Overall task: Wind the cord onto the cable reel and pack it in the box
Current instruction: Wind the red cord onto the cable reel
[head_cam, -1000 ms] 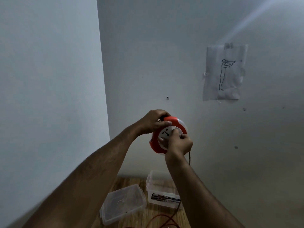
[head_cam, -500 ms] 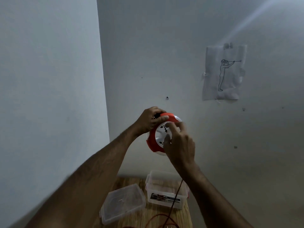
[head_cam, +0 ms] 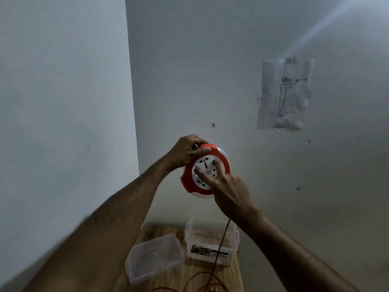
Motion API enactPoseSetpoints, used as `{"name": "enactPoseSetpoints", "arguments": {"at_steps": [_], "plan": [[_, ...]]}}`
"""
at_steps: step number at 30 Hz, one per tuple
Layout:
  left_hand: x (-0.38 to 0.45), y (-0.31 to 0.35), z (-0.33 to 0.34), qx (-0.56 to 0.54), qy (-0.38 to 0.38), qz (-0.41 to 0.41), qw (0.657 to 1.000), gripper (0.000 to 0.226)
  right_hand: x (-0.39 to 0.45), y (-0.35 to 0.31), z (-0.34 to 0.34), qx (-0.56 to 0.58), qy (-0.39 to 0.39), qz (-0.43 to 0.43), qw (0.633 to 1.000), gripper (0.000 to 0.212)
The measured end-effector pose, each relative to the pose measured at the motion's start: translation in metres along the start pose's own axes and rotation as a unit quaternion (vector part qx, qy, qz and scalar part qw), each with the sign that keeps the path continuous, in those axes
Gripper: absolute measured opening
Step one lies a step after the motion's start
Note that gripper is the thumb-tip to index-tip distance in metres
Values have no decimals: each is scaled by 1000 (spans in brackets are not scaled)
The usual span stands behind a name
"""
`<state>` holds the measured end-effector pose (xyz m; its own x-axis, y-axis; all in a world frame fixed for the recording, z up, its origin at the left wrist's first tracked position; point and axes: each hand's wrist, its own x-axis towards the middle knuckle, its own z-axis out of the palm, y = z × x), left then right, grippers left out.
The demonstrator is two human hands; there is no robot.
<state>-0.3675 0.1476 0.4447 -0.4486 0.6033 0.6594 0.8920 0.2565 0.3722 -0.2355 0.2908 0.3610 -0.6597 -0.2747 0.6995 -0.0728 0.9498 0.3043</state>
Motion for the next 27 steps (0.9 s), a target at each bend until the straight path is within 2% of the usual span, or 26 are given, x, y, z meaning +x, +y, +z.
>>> {"name": "enactPoseSetpoints", "arguments": {"at_steps": [6, 8, 13, 16, 19, 21, 22, 24, 26, 27], "plan": [[-6, 4, -1, -5, 3, 2, 1000, 35, 4, -3, -1, -65, 46, -10, 997, 68], [-7, 7, 0, -4, 4, 3, 1000, 35, 6, -4, -2, -50, 55, 2, 997, 71], [-7, 11, 2, -2, 17, -1, 1000, 36, 16, -10, -1, 136, 113, 110, 978, 58], [-7, 15, 4, -5, 30, -2, 1000, 37, 19, -22, -2, 257, 152, 239, 924, 59], [-6, 19, 6, -2, 43, 9, 999, 37, 23, -36, -4, 379, 171, 390, 822, 65], [-6, 22, 7, 1, 35, 17, 999, 36, 29, -44, 0, 468, 148, 484, 724, 66], [-7, 23, 7, 3, 29, 20, 999, 36, 31, -50, 1, 523, 139, 520, 661, 68], [-8, 25, 8, 10, 20, 22, 1000, 36, 33, -56, -5, 612, 129, 583, 519, 64], [-11, 25, 9, 14, 14, 18, 1000, 35, 37, -53, -17, 689, 122, 633, 331, 52], [-12, 25, 9, 15, 14, 17, 1000, 35, 40, -51, -23, 725, 120, 639, 228, 55]]}}
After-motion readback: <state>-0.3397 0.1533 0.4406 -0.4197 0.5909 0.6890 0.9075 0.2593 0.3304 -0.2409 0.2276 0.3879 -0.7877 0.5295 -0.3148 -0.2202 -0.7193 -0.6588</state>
